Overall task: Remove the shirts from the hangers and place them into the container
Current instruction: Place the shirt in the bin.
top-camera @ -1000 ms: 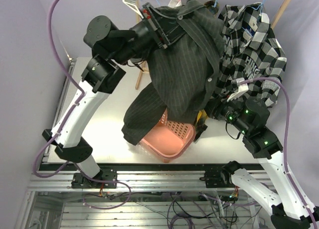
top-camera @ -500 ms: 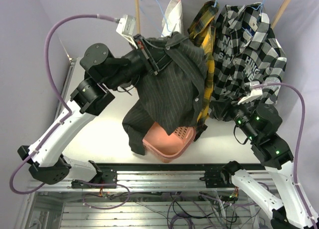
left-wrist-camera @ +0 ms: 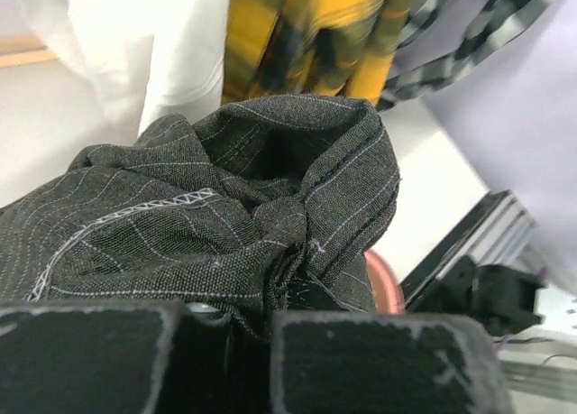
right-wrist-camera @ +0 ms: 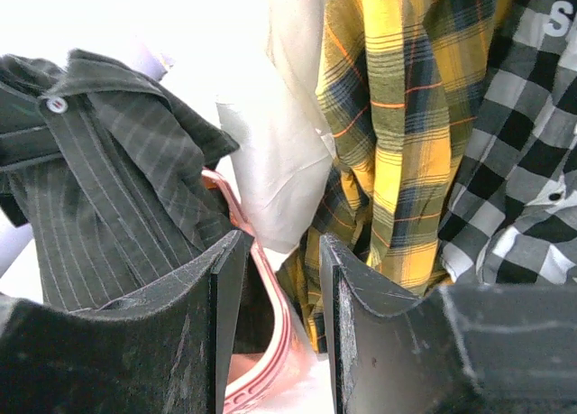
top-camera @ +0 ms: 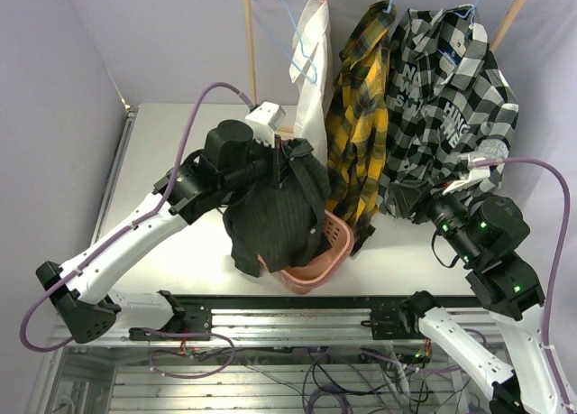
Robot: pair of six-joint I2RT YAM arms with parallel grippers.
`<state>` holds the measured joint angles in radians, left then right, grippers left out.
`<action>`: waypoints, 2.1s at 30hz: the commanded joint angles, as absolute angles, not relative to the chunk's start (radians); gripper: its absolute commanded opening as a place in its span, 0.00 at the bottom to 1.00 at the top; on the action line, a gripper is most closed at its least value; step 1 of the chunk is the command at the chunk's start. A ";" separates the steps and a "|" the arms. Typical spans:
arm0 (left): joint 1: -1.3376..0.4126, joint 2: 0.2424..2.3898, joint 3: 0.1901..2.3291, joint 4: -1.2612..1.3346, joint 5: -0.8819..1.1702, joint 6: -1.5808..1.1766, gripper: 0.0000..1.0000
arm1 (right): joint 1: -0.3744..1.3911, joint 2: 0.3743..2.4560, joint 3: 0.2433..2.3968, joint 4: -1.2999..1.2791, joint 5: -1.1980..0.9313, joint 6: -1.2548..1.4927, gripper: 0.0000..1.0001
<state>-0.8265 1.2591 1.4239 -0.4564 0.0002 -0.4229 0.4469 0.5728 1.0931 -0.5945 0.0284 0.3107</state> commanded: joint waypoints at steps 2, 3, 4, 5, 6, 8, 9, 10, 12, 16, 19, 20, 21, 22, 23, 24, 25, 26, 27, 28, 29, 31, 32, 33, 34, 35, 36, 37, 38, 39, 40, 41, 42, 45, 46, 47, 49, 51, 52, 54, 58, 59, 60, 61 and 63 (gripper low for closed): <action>-0.838 1.313 1.460 -0.659 -0.070 -0.278 0.08 | 0.449 0.596 1.107 -0.561 -0.077 0.325 0.39; -0.844 1.327 1.460 -0.687 -0.076 -0.263 0.10 | 0.450 0.611 1.110 -0.563 -0.099 0.328 0.39; -0.849 1.339 1.458 -0.712 -0.080 -0.252 0.13 | 0.449 0.628 1.112 -0.564 -0.118 0.332 0.39; -0.856 1.348 1.454 -0.732 -0.086 -0.244 0.15 | 0.449 0.642 1.109 -0.562 -0.136 0.334 0.39; -0.862 1.354 1.443 -0.743 -0.094 -0.237 0.16 | 0.449 0.654 1.107 -0.559 -0.152 0.338 0.38; -0.871 1.364 1.424 -0.759 -0.101 -0.226 0.17 | 0.449 0.662 1.097 -0.552 -0.166 0.343 0.37; -0.876 1.371 1.420 -0.774 -0.108 -0.222 0.18 | 0.449 0.661 1.094 -0.548 -0.163 0.346 0.37; -0.882 1.377 1.418 -0.785 -0.123 -0.218 0.20 | 0.449 0.656 1.088 -0.541 -0.158 0.348 0.37; -0.894 1.389 1.420 -0.806 -0.150 -0.212 0.34 | 0.449 0.645 1.081 -0.533 -0.146 0.349 0.37; -0.906 1.410 1.433 -0.827 -0.148 -0.195 0.71 | 0.449 0.640 1.078 -0.536 -0.150 0.350 0.37; -0.905 1.390 1.440 -0.817 -0.200 -0.204 0.72 | 0.449 0.650 1.072 -0.540 -0.175 0.347 0.37; -0.905 1.373 1.439 -0.805 -0.232 -0.209 0.72 | 0.449 0.656 1.070 -0.545 -0.186 0.344 0.37; -0.905 1.352 1.434 -0.792 -0.278 -0.213 0.72 | 0.449 0.663 1.070 -0.549 -0.199 0.341 0.37; -0.906 1.332 1.430 -0.774 -0.322 -0.216 0.73 | 0.449 0.673 1.068 -0.556 -0.212 0.338 0.37; -0.907 1.312 1.430 -0.764 -0.360 -0.217 0.73 | 0.449 0.685 1.065 -0.563 -0.226 0.336 0.37; -0.907 1.292 1.429 -0.753 -0.387 -0.214 0.73 | 0.449 0.699 1.061 -0.568 -0.243 0.333 0.37; -0.906 1.273 1.428 -0.744 -0.408 -0.210 0.74 | 0.449 0.708 1.056 -0.570 -0.258 0.332 0.37; -0.906 1.252 1.426 -0.735 -0.427 -0.208 0.74 | 0.449 0.718 1.046 -0.572 -0.266 0.332 0.36; -0.905 1.230 1.424 -0.721 -0.442 -0.205 0.74 | 0.449 0.725 1.038 -0.570 -0.270 0.334 0.36; -0.905 1.207 1.420 -0.710 -0.446 -0.198 0.73 | 0.450 0.727 1.029 -0.566 -0.269 0.334 0.36; -0.907 1.180 1.416 -0.701 -0.456 -0.196 0.72 | 0.449 0.729 1.021 -0.561 -0.269 0.334 0.36; -0.906 1.118 1.400 -0.683 -0.499 -0.203 0.71 | 0.449 0.741 1.013 -0.540 -0.277 0.337 0.36; -0.906 1.083 1.387 -0.673 -0.538 -0.204 0.70 | 0.451 0.755 1.014 -0.527 -0.290 0.339 0.36; -0.905 1.047 1.371 -0.665 -0.584 -0.208 0.69 | 0.451 0.775 1.023 -0.518 -0.313 0.338 0.36; -0.906 1.007 1.356 -0.661 -0.643 -0.215 0.65 | 0.451 0.803 1.037 -0.512 -0.329 0.337 0.36; -0.905 0.971 1.341 -0.656 -0.703 -0.224 0.62 | 0.452 0.830 1.054 -0.505 -0.342 0.332 0.35; -0.906 0.929 1.326 -0.653 -0.760 -0.228 0.59 | 0.457 0.872 1.072 -0.500 -0.350 0.327 0.35; -0.905 0.899 1.313 -0.657 -0.811 -0.233 0.56 | 0.466 0.904 1.092 -0.495 -0.352 0.321 0.35; -0.904 0.878 1.305 -0.664 -0.848 -0.237 0.55 | 0.482 0.936 1.113 -0.490 -0.344 0.313 0.35; -0.904 0.857 1.295 -0.673 -0.870 -0.240 0.54 | 0.530 0.970 1.139 -0.489 -0.323 0.304 0.35; -0.904 0.842 1.287 -0.686 -0.885 -0.247 0.53 | 0.583 1.011 1.166 -0.494 -0.282 0.290 0.34; -0.904 0.832 1.278 -0.701 -0.895 -0.256 0.53 | 0.651 1.053 1.200 -0.503 -0.225 0.276 0.34; -0.904 0.825 1.266 -0.713 -0.897 -0.260 0.53 | 0.735 1.105 1.252 -0.518 -0.144 0.260 0.34; -0.904 0.829 1.217 -0.715 -0.888 -0.254 0.54 | 0.917 1.263 1.376 -0.580 0.067 0.225 0.34; -0.904 0.841 1.202 -0.697 -0.883 -0.235 0.55 | 0.944 1.303 1.404 -0.593 0.108 0.226 0.34; -0.904 0.860 1.193 -0.678 -0.875 -0.219 0.56 | 0.960 1.331 1.417 -0.588 0.133 0.228 0.33; -0.887 0.915 1.204 -0.647 -0.831 -0.197 0.59 | 0.968 1.354 1.423 -0.552 0.131 0.229 0.33; -0.812 0.982 1.263 -0.644 -0.722 -0.193 0.59 | 0.969 1.361 1.430 -0.523 0.117 0.227 0.33; -0.725 1.012 1.288 -0.634 -0.603 -0.194 0.58 | 0.968 1.366 1.438 -0.520 0.115 0.224 0.34; -0.488 1.055 1.313 -0.581 -0.288 -0.226 0.56 | 0.968 1.383 1.460 -0.527 0.114 0.220 0.34; -0.168 1.132 1.340 -0.510 0.071 -0.325 0.52 | 0.969 1.395 1.474 -0.533 0.104 0.218 0.34; -0.103 1.145 1.339 -0.504 0.131 -0.342 0.52 | 0.968 1.395 1.471 -0.529 0.098 0.217 0.34; -0.048 1.146 1.331 -0.498 0.178 -0.366 0.51 | 0.968 1.396 1.469 -0.527 0.092 0.215 0.34; -0.020 1.137 1.315 -0.495 0.184 -0.386 0.51 | 0.968 1.398 1.468 -0.527 0.087 0.212 0.35; 0.047 1.086 1.249 -0.469 0.176 -0.430 0.51 | 0.968 1.406 1.467 -0.529 0.084 0.207 0.35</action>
